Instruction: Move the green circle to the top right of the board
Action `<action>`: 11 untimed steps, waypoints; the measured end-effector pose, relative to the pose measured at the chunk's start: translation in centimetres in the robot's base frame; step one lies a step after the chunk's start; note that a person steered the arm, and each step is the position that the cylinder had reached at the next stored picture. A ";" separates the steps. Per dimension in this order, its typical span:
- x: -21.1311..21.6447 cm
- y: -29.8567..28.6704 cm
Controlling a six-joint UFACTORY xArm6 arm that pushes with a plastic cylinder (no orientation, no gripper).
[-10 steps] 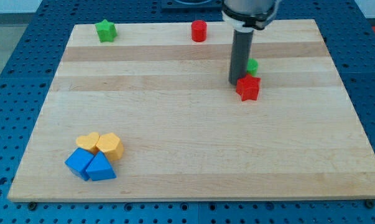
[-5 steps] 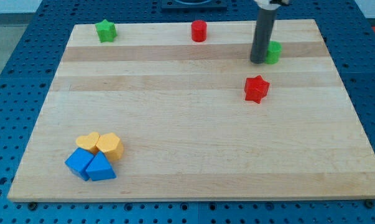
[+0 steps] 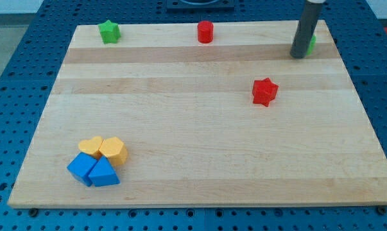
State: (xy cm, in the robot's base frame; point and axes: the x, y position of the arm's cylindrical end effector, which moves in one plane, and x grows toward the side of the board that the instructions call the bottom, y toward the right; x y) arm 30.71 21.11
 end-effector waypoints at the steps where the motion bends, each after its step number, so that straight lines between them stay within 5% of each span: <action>1: 0.0 1.3; 7: -3.9 2.7; 11: 10.8 -4.2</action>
